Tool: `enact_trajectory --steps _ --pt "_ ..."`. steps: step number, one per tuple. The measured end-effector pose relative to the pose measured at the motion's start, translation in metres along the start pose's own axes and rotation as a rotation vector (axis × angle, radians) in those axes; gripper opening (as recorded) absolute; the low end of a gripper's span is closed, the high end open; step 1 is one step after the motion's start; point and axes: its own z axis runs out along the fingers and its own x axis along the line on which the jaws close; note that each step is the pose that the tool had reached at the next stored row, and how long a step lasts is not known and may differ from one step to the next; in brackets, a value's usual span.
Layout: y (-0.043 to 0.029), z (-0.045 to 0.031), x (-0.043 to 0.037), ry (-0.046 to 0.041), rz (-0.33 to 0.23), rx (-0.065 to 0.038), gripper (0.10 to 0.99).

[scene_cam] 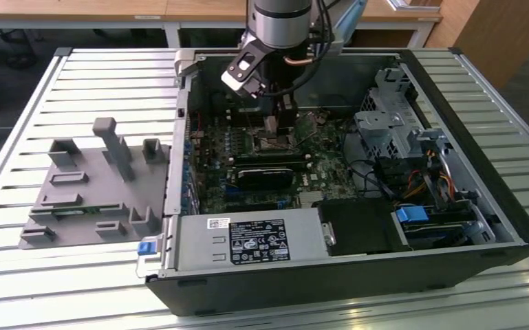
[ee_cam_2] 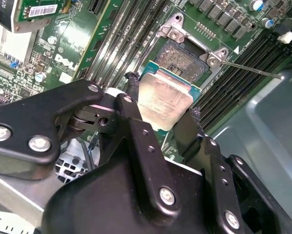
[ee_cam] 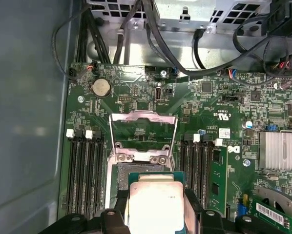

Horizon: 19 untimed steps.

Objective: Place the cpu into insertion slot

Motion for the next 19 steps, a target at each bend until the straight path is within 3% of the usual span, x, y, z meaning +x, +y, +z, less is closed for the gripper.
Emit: enact_trajectory --steps 19 --pt "-0.0060 0.0215 0.0055 -0.0049 0.013 -0.003 0.533"
